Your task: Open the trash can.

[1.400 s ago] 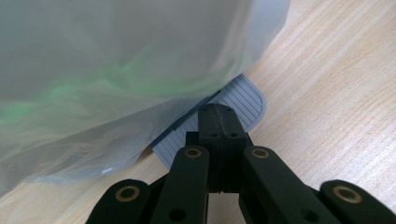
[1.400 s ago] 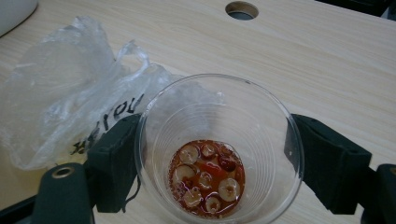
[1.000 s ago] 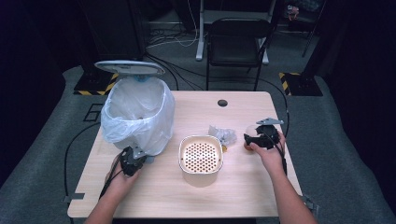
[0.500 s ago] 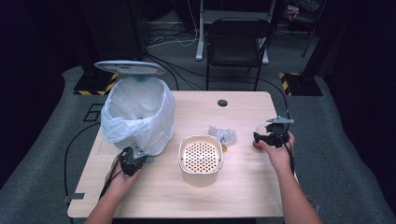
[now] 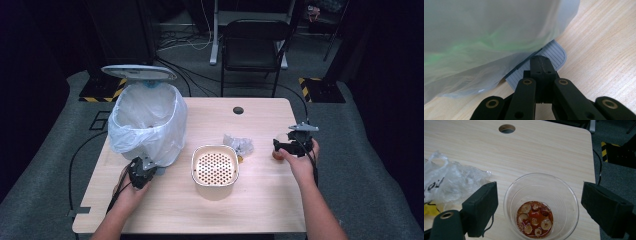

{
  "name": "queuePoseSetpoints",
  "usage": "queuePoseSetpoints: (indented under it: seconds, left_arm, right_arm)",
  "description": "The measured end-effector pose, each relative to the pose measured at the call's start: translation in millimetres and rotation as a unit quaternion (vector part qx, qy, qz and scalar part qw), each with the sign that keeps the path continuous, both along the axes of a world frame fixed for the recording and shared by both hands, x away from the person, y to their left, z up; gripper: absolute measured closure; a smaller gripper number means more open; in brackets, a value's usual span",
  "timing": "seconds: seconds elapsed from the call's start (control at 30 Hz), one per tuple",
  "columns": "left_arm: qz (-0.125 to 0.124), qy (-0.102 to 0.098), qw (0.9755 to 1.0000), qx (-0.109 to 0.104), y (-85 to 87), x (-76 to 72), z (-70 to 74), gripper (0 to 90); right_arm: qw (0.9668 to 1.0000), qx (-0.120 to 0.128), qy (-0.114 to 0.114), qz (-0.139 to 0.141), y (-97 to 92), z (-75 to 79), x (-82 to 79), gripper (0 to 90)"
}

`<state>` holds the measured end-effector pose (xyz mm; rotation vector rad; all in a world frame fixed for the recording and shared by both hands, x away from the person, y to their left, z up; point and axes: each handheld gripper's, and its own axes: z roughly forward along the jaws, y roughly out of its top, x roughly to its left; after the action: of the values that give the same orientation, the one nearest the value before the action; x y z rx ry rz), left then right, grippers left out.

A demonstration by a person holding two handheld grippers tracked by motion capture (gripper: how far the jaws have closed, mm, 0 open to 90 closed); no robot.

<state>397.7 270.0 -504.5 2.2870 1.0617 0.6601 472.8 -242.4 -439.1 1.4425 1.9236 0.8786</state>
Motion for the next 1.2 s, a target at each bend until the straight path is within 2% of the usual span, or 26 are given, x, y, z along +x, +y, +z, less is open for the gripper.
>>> queuePoseSetpoints:
  seconds: [0.13, 0.2, 0.23, 0.27, 0.33, 0.37, 0.4, 0.47, 0.53, 0.6, 0.63, 0.67, 0.7, 0.73, 0.77, 0.83, 0.87, 0.97, 1.13, 1.17, 1.2]
  left_arm:
    - [0.000, 0.001, 1.0000, 0.000, 0.2, 0.0, 0.2, 90.0]
    - [0.000, 0.001, 1.0000, 0.000, 0.2, 0.1, 0.2, 90.0]
    - [0.000, 0.001, 1.0000, 0.000, 0.2, 0.1, 0.2, 90.0]
    - [0.000, 0.002, 1.0000, -0.001, 0.4, 0.1, 0.2, 90.0]
    - [0.000, 0.001, 1.0000, -0.001, 0.2, 0.1, 0.2, 90.0]
    - [0.000, 0.001, 1.0000, -0.001, 0.2, 0.1, 0.2, 90.0]
    - [-0.001, 0.004, 1.0000, 0.003, 0.5, 0.0, 0.9, 90.0]
    - [-0.001, 0.002, 1.0000, 0.005, 0.4, 0.0, 0.8, 90.0]
    - [0.000, 0.002, 1.0000, 0.002, 0.4, -0.1, 0.5, 90.0]
    - [-0.002, 0.003, 1.0000, 0.003, 0.6, 0.0, 0.7, 90.0]
    - [-0.002, 0.003, 1.0000, 0.003, 0.6, 0.0, 0.7, 90.0]
    - [-0.002, 0.008, 1.0000, 0.005, 0.8, -0.1, 1.5, 90.0]
    - [-0.002, 0.008, 1.0000, 0.005, 0.8, -0.1, 1.5, 90.0]
    - [-0.002, 0.003, 1.0000, 0.004, 0.7, 0.0, 0.8, 90.0]
    - [-0.002, 0.005, 1.0000, 0.004, 0.6, -0.2, 1.0, 90.0]
    - [-0.002, 0.005, 1.0000, 0.005, 0.6, -0.3, 1.1, 90.0]
    - [-0.002, 0.005, 1.0000, 0.005, 0.5, -0.3, 1.0, 90.0]
    - [-0.002, 0.006, 1.0000, 0.005, 0.4, -0.3, 1.2, 90.0]
    - [-0.002, 0.004, 1.0000, 0.003, 0.7, -0.1, 0.8, 90.0]
    - [-0.001, 0.008, 1.0000, 0.004, 0.9, -0.2, 1.5, 90.0]
    - [-0.002, 0.003, 1.0000, 0.004, 0.7, -0.1, 0.8, 90.0]
  right_arm:
    - [0.9999, -0.002, -0.013, -0.006, 1.4, 11.5, -5.5, 14.4]
    - [0.9995, -0.005, -0.030, 0.003, 8.1, 23.6, -11.7, 17.4]
    - [0.9995, -0.005, -0.030, 0.003, 8.1, 23.6, -11.7, 17.4]
    - [0.9994, -0.006, -0.034, 0.009, 12.0, 26.9, -13.7, 18.0]
    - [0.9983, 0.002, -0.040, 0.042, 26.2, 32.0, -17.0, 22.8]
    - [0.9983, 0.002, -0.040, 0.042, 26.2, 32.0, -17.0, 22.8]
    - [0.9968, 0.017, -0.030, 0.072, 37.3, 31.2, -16.8, 29.4]
    - [0.9941, 0.025, -0.018, 0.104, 49.3, 27.7, -14.9, 35.3]
    - [0.9921, 0.015, -0.010, 0.124, 60.4, 22.2, -11.4, 36.8]
    - [0.9893, 0.022, -0.002, 0.144, 69.5, 16.8, -7.3, 37.2]
    - [0.9893, 0.022, -0.002, 0.144, 69.5, 16.8, -7.3, 37.2]
    - [0.9873, 0.028, 0.000, 0.157, 78.2, 12.4, -4.2, 37.1]
    - [0.9873, 0.028, 0.000, 0.157, 78.2, 12.4, -4.2, 37.1]
    - [0.9848, 0.037, 0.006, 0.170, 85.8, 9.3, -1.1, 38.6]
    - [0.9836, 0.039, 0.009, 0.176, 89.0, 8.3, 0.5, 39.7]
    - [0.9828, 0.043, 0.012, 0.179, 92.5, 7.6, 1.8, 41.3]
    - [0.9799, 0.052, 0.019, 0.191, 98.2, 7.2, 4.8, 46.3]
    - [0.9778, 0.056, 0.019, 0.201, 106.3, 7.3, 9.1, 50.5]
    - [0.9764, 0.065, 0.021, 0.205, 117.1, 7.9, 16.4, 50.5]
    - [0.9760, 0.069, 0.022, 0.206, 119.2, 8.4, 17.2, 50.6]
    - [0.9760, 0.072, 0.021, 0.205, 121.2, 9.0, 18.0, 50.6]
